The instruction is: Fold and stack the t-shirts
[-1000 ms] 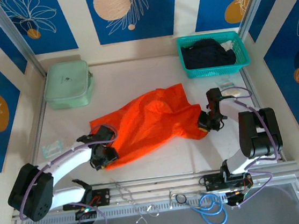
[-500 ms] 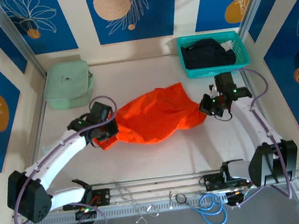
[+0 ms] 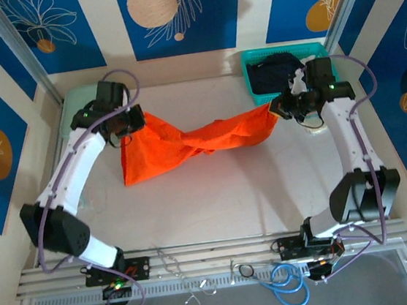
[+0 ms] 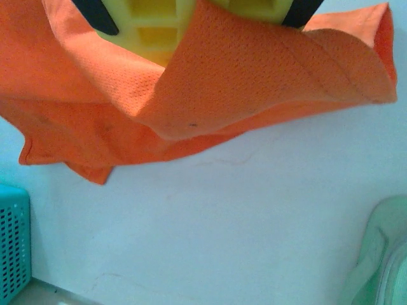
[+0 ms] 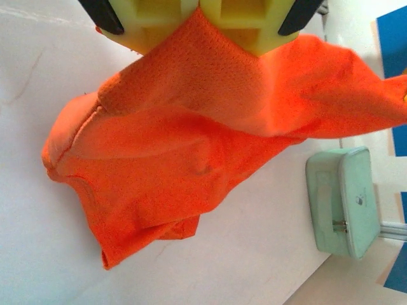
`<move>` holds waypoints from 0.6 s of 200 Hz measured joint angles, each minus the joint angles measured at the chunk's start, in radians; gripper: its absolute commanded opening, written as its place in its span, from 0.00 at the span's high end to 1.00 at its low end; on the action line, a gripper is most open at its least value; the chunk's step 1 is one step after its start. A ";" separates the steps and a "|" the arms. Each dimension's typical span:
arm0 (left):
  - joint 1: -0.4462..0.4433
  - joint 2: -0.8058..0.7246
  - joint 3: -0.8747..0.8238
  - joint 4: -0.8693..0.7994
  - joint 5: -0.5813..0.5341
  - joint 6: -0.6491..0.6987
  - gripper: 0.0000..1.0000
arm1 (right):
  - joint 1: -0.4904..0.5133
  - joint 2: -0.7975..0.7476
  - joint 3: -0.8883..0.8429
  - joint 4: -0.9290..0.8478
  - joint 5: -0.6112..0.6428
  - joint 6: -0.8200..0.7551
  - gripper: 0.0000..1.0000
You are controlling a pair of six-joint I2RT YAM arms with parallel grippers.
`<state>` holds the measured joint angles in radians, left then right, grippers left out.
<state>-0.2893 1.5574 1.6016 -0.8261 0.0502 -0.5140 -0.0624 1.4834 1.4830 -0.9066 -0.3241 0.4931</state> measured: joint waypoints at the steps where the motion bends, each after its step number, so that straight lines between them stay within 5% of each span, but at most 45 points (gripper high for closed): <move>1: 0.001 0.004 0.005 -0.001 0.002 0.001 1.00 | -0.001 0.004 0.004 0.000 -0.003 0.000 1.00; 72: 0.013 0.169 0.492 -0.053 0.162 0.094 1.00 | -0.092 -0.132 -0.071 0.034 -0.063 0.000 1.00; 98: -0.002 0.132 0.476 -0.044 0.233 0.105 1.00 | -0.116 -0.241 -0.230 0.060 -0.087 0.000 1.00; 120: -0.032 0.029 0.299 -0.036 0.257 0.105 1.00 | -0.108 -0.293 -0.358 0.076 -0.123 0.000 1.00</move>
<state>-0.3218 1.5860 1.9003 -0.8623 0.3069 -0.4088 -0.1707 1.1900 1.1248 -0.8303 -0.4469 0.4934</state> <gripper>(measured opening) 0.072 0.049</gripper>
